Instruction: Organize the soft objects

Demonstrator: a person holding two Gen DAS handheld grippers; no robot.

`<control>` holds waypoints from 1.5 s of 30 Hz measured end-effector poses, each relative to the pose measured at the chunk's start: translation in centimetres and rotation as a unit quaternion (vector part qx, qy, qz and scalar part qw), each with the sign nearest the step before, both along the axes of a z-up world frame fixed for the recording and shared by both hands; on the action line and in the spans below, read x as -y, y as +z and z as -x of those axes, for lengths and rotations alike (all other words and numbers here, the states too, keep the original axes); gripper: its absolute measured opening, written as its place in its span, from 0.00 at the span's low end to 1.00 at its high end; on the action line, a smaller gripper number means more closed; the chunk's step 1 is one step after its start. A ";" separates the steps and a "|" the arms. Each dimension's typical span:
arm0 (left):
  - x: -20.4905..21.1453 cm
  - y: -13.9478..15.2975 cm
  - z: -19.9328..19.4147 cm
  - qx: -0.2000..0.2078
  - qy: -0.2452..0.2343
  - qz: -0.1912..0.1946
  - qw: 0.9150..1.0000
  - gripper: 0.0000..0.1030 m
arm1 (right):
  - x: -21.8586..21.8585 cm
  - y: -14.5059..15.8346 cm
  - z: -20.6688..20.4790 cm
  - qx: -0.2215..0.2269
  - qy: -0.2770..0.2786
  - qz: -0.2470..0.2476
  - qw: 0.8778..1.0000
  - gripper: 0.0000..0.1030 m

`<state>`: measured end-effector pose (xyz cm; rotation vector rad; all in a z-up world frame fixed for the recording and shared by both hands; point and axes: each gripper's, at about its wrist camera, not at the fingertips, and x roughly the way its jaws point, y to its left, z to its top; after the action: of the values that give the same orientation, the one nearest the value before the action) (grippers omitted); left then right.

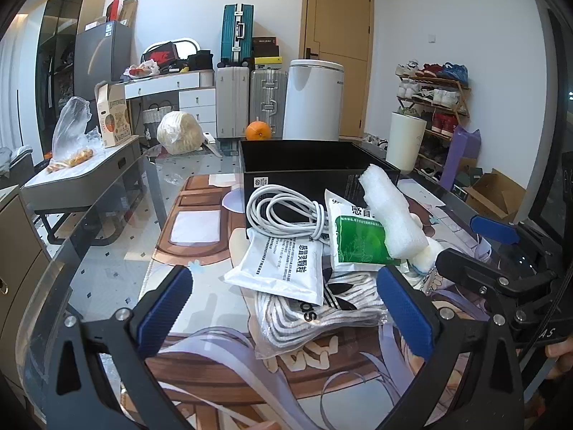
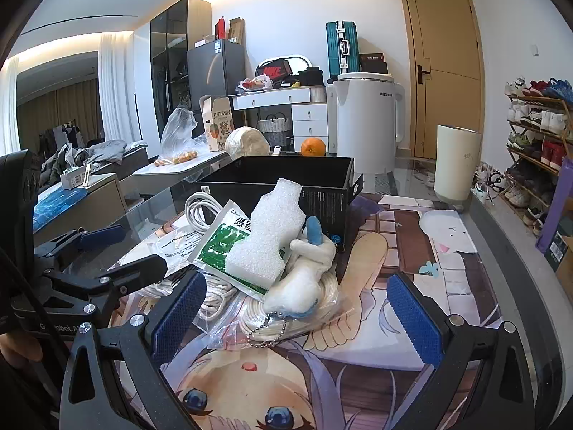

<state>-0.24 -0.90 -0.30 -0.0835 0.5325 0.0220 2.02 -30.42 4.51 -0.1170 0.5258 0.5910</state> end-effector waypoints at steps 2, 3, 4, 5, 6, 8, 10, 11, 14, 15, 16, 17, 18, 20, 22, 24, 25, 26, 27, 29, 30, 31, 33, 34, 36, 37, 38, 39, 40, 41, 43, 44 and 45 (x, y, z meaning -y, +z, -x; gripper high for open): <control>0.0 0.0 0.0 0.000 -0.001 0.000 1.000 1.00 | 0.0 0.0 0.1 0.001 0.000 0.000 1.000 0.99; 0.0 0.0 0.0 -0.001 0.000 0.000 1.000 1.00 | 0.0 0.0 0.1 0.002 0.000 0.000 1.000 0.99; 0.0 0.0 0.0 0.000 0.000 0.000 1.000 1.00 | 0.0 0.0 0.2 0.002 0.000 0.000 1.000 0.99; 0.0 0.0 0.0 0.000 0.001 0.000 1.000 1.00 | 0.0 0.0 0.2 0.002 0.000 0.000 1.000 0.99; 0.0 0.0 0.0 0.000 0.001 0.000 1.000 1.00 | 0.0 0.0 0.2 0.002 0.001 -0.001 1.000 0.99; 0.0 0.0 -0.2 -0.002 0.002 0.000 1.000 1.00 | -0.1 0.0 0.2 0.002 0.000 0.000 1.000 0.99; 0.1 -0.1 -0.2 -0.003 0.002 0.001 1.000 1.00 | 0.0 0.0 0.2 0.003 0.000 0.000 1.000 0.99; 0.1 -0.1 -0.2 -0.002 0.003 0.000 1.000 1.00 | -0.1 0.0 0.2 0.003 0.001 0.000 1.000 0.99; 0.1 -0.2 -0.2 -0.003 0.002 0.000 1.000 1.00 | 0.0 0.0 0.2 0.002 0.000 0.000 1.000 0.99; 0.1 -0.2 -0.3 -0.003 0.002 0.000 1.000 1.00 | 0.0 -0.1 0.2 0.002 0.001 0.000 1.000 0.99; 0.1 -0.2 -0.3 -0.003 0.002 0.000 1.000 1.00 | 0.0 -0.1 0.2 0.003 0.001 0.000 1.000 0.99; 0.1 -0.3 -0.3 -0.003 0.002 0.000 1.000 1.00 | 0.0 -0.1 0.2 0.003 0.000 0.000 1.000 0.99; 0.1 -0.2 -0.3 -0.003 0.002 0.000 1.000 1.00 | -0.1 -0.1 0.4 0.003 0.000 0.000 1.000 0.99; 0.1 -0.2 -0.3 -0.003 0.002 0.000 1.000 1.00 | -0.1 -0.1 0.3 0.003 0.000 0.000 1.000 0.99; 0.1 -0.2 -0.3 -0.003 0.002 0.000 1.000 1.00 | -0.1 -0.1 0.3 0.003 0.000 0.000 1.000 0.99; 0.1 -0.2 -0.2 -0.003 0.001 -0.001 1.000 1.00 | -0.1 -0.1 0.3 0.003 0.000 0.000 1.000 0.99; 0.1 -0.2 -0.3 -0.002 0.002 -0.001 1.000 1.00 | -0.1 -0.1 0.3 0.003 0.000 0.000 1.000 0.99; 0.1 -0.2 -0.3 -0.003 0.002 -0.001 1.000 1.00 | -0.1 -0.1 0.3 0.003 0.001 0.000 1.000 0.99; 0.0 -0.2 -0.3 -0.003 0.002 -0.001 1.000 1.00 | -0.1 -0.1 0.3 0.003 0.001 0.000 1.000 0.99; 0.0 -0.3 -0.3 -0.003 0.002 -0.001 1.000 1.00 | -0.1 -0.1 0.3 0.003 0.000 0.000 1.000 0.99; 0.0 -0.2 -0.3 -0.003 0.001 0.000 1.000 1.00 | -0.1 -0.1 0.3 0.003 0.000 0.000 1.000 0.99; 0.0 -0.3 -0.3 -0.003 0.001 0.000 1.000 1.00 | -0.1 -0.1 0.3 0.003 0.000 0.000 1.000 0.99; 0.0 -0.3 -0.3 -0.003 0.001 0.000 1.000 1.00 | -0.1 -0.1 0.3 0.003 0.000 0.000 1.000 0.99; 0.0 -0.3 -0.3 -0.003 0.001 0.000 1.000 1.00 | -0.1 -0.1 0.3 0.003 0.000 0.000 1.000 0.99; 0.0 -0.3 -0.3 -0.003 0.001 -0.001 1.000 1.00 | -0.1 -0.1 0.3 0.003 0.000 0.000 1.000 0.99; 0.0 -0.3 -0.3 -0.003 0.002 -0.001 1.000 1.00 | -0.1 -0.1 0.3 0.003 0.001 0.001 1.000 0.99; 0.0 -0.3 -0.3 -0.002 0.001 -0.001 1.000 1.00 | -0.1 -0.1 0.3 0.003 0.000 0.001 1.000 0.99; 0.0 -0.3 -0.3 -0.002 0.001 -0.002 1.000 1.00 | -0.1 -0.1 0.3 0.003 -0.001 0.001 1.000 0.99; -0.1 -0.3 -0.3 -0.003 0.001 -0.002 1.000 1.00 | -0.1 -0.1 0.3 0.003 0.000 0.001 1.000 0.99; -0.2 -0.4 -0.3 -0.003 0.001 -0.003 1.000 1.00 | -0.1 -0.1 0.3 0.003 0.001 0.001 1.000 0.99; -0.1 -0.3 -0.3 -0.002 0.000 -0.002 1.000 1.00 | -0.1 -0.1 0.3 0.003 0.000 0.000 1.000 0.99; -0.1 -0.4 -0.3 -0.002 0.000 -0.002 1.000 1.00 | -0.1 -0.1 0.3 0.004 0.000 0.000 1.000 0.99; 0.0 -0.3 -0.3 -0.002 0.000 -0.002 1.000 1.00 | -0.1 -0.1 0.3 0.003 0.000 0.001 1.000 0.99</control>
<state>0.06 -0.85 -0.63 -0.0791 0.5367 0.0243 1.71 -30.30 4.41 -0.1206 0.5205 0.5906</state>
